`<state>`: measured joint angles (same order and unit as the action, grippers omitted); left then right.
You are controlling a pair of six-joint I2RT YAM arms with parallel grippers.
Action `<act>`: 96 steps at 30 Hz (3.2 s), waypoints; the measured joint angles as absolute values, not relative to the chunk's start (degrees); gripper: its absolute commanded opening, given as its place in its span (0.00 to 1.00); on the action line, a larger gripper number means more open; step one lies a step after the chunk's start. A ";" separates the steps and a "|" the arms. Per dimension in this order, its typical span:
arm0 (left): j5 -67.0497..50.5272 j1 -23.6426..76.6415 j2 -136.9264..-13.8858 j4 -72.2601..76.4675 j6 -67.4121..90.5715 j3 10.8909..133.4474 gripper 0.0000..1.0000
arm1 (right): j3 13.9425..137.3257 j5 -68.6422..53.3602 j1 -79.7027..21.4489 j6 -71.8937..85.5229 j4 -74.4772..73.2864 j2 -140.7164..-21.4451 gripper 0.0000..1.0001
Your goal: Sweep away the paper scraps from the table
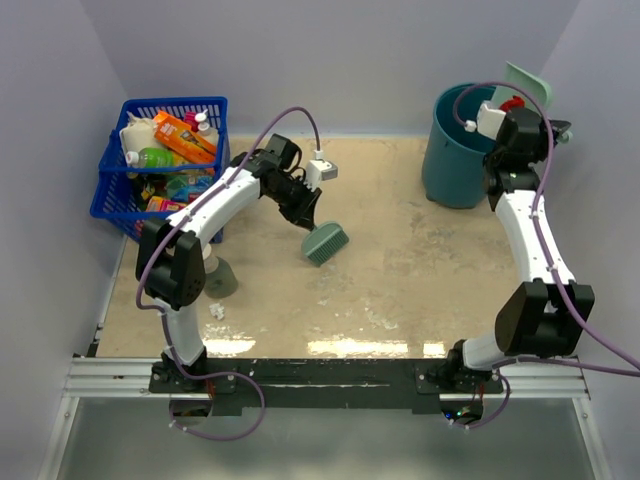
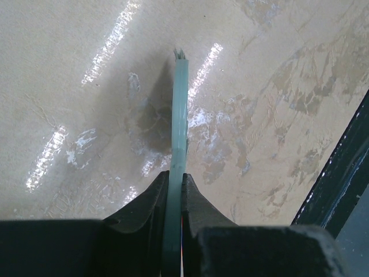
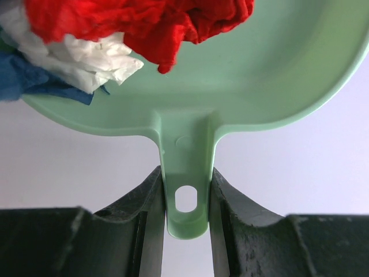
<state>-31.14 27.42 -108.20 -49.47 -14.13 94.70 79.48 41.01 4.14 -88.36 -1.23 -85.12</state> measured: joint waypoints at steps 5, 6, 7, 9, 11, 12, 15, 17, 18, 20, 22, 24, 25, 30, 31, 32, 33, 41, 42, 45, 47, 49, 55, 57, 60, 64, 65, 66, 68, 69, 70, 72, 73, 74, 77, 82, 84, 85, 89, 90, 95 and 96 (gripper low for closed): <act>-31.14 27.42 -108.18 -49.84 -14.15 94.70 0.00 | 75.35 39.48 4.19 -93.19 2.85 -83.55 0.00; -31.14 27.42 -108.18 -49.93 -14.15 94.70 0.00 | 74.89 39.27 4.19 -93.93 3.07 -83.46 0.00; -31.14 27.42 -108.18 -49.98 -14.15 94.70 0.00 | 74.46 38.87 4.19 -94.74 3.40 -83.37 0.00; -31.14 27.42 -108.20 -50.06 -14.15 94.70 0.00 | 74.02 37.93 4.19 -96.18 3.57 -83.31 0.00; -31.14 27.42 -108.20 -50.09 -14.15 94.70 0.00 | 74.02 38.06 4.19 -97.23 3.49 -83.29 0.00; -31.14 27.42 -108.18 -50.09 -14.15 94.70 0.00 | 74.08 38.28 4.12 -97.58 3.40 -83.29 0.00; -31.14 27.44 -108.18 -50.09 -14.15 94.70 0.00 | 77.25 39.64 3.70 -97.47 -0.45 -83.96 0.00; -31.20 27.46 -108.20 -50.11 -14.15 94.70 0.00 | 79.72 40.32 3.70 -97.14 -1.41 -84.55 0.00; -31.24 27.46 -108.20 -50.13 -14.15 94.70 0.00 | 80.51 41.12 3.70 -97.14 -1.45 -84.71 0.00; -31.31 27.46 -108.25 -50.30 -14.15 94.83 0.00 | 81.06 42.02 3.79 -96.95 -1.72 -84.73 0.00; -31.38 27.46 -108.33 -50.43 -14.15 95.13 0.00 | 81.30 42.24 3.81 -96.03 -2.44 -84.73 0.00; -31.42 27.51 -108.53 -50.43 -14.15 95.37 0.00 | 81.36 41.80 3.88 -93.84 -3.77 -84.68 0.00; -31.48 27.53 -108.60 -50.41 -14.15 95.44 0.00 | 81.36 41.25 3.88 -92.64 -4.34 -84.66 0.00; -31.55 27.57 -108.81 -50.43 -14.15 95.48 0.00 | 84.47 35.73 3.88 -80.51 -13.54 -83.99 0.00; -31.55 27.57 -108.81 -50.43 -14.15 95.48 0.00 | 87.02 33.23 3.90 -76.90 -16.99 -84.01 0.00; -31.55 27.57 -108.81 -50.43 -14.13 95.48 0.00 | 89.30 31.11 3.95 -74.06 -19.55 -84.01 0.00; -31.55 27.57 -108.86 -50.43 -14.15 95.48 0.00 | 92.14 27.83 3.99 -70.74 -22.31 -83.79 0.00; -31.53 27.57 -109.75 -50.43 -14.11 96.84 0.00 | 98.13 4.91 3.88 -52.82 -33.93 -74.70 0.00; -31.53 27.57 -109.82 -50.41 -14.11 96.97 0.00 | 98.32 2.37 3.86 -51.48 -35.00 -74.41 0.00; -31.27 27.57 -109.82 -50.37 -14.11 97.10 0.00 | 97.58 -4.43 3.60 -48.95 -38.87 -74.32 0.00; -30.41 27.64 -109.84 -50.46 -14.11 97.41 0.00 | 96.40 -8.54 2.66 -48.40 -43.09 -74.59 0.00; -28.95 27.77 -109.95 -50.57 -14.13 98.24 0.00 | 94.56 -10.72 0.45 -48.25 -46.50 -74.63 0.00; -18.70 27.94 -110.26 -49.25 -14.11 102.50 0.00 | 83.96 -13.04 -10.09 -49.76 -55.35 -73.43 0.00; -13.91 27.73 -110.26 -48.18 -14.09 103.88 0.00 | 79.44 -12.82 -12.10 -51.31 -58.19 -73.08 0.00; -9.65 26.98 -110.26 -47.05 -14.09 106.17 0.00 | 72.10 -10.48 -13.78 -52.58 -61.34 -72.97 0.00; -6.83 26.24 -110.26 -46.41 -14.09 109.45 0.00 | 63.72 -6.94 -14.79 -50.70 -62.89 -74.98 0.00; -6.33 26.22 -110.26 -46.41 -14.13 110.15 0.00 | 62.59 -6.63 -14.81 -49.56 -62.67 -75.85 0.00; -5.87 26.22 -110.26 -46.39 -14.22 110.65 0.00 | 61.80 -6.55 -14.81 -48.47 -62.35 -76.84 0.00; -4.97 26.26 -110.10 -46.26 -14.61 111.35 0.00 | 60.69 -6.66 -14.79 -45.78 -60.99 -78.56 0.01; -4.43 26.26 -109.91 -46.30 -14.72 111.39 0.00 | 59.92 -6.92 -14.79 -44.25 -59.75 -79.40 0.02; -4.05 26.26 -109.65 -46.35 -14.85 111.39 0.00 | 59.24 -7.09 -14.79 -42.94 -58.74 -80.01 0.04; -3.57 26.26 -109.08 -46.37 -15.40 111.39 0.00 | 57.91 -7.05 -14.81 -41.01 -56.84 -80.47 0.08; -3.38 26.26 -108.60 -46.37 -15.68 111.39 0.00 | 57.28 -7.01 -14.85 -40.29 -56.05 -80.51 0.10; -3.16 26.26 -108.16 -46.41 -15.92 111.39 0.00 | 56.75 -6.98 -14.87 -39.75 -55.33 -80.51 0.11; -1.65 26.28 -105.08 -46.46 -17.32 111.13 0.00 | 55.61 -6.20 -14.96 -38.72 -53.74 -80.71 0.11; 5.37 26.39 -94.06 -45.63 -22.17 107.18 0.00 | 54.78 -5.30 -14.96 -36.97 -51.86 -84.09 0.13; 9.54 26.41 -89.10 -45.30 -24.75 104.66 0.00 | 54.59 -5.50 -14.96 -36.25 -51.16 -85.34 0.13; 11.88 26.41 -86.50 -45.01 -26.20 103.09 0.00 | 54.52 -5.52 -14.96 -35.92 -50.94 -85.67 0.13; 22.02 25.39 -79.02 -43.53 -34.17 96.68 0.00 | 54.50 -5.54 -15.00 -35.22 -50.33 -85.78 0.14; 25.52 24.27 -77.19 -41.06 -37.60 93.38 0.00 | 54.50 -5.54 -15.00 -35.07 -50.26 -85.84 0.14; 36.73 12.53 -72.14 -33.47 -51.33 82.41 0.00 | 55.42 -5.54 -15.07 -34.81 -50.28 -87.66 0.16; 38.11 11.42 -71.81 -32.62 -52.62 82.37 0.00 | 55.92 -5.61 -15.07 -34.74 -50.28 -88.33 0.16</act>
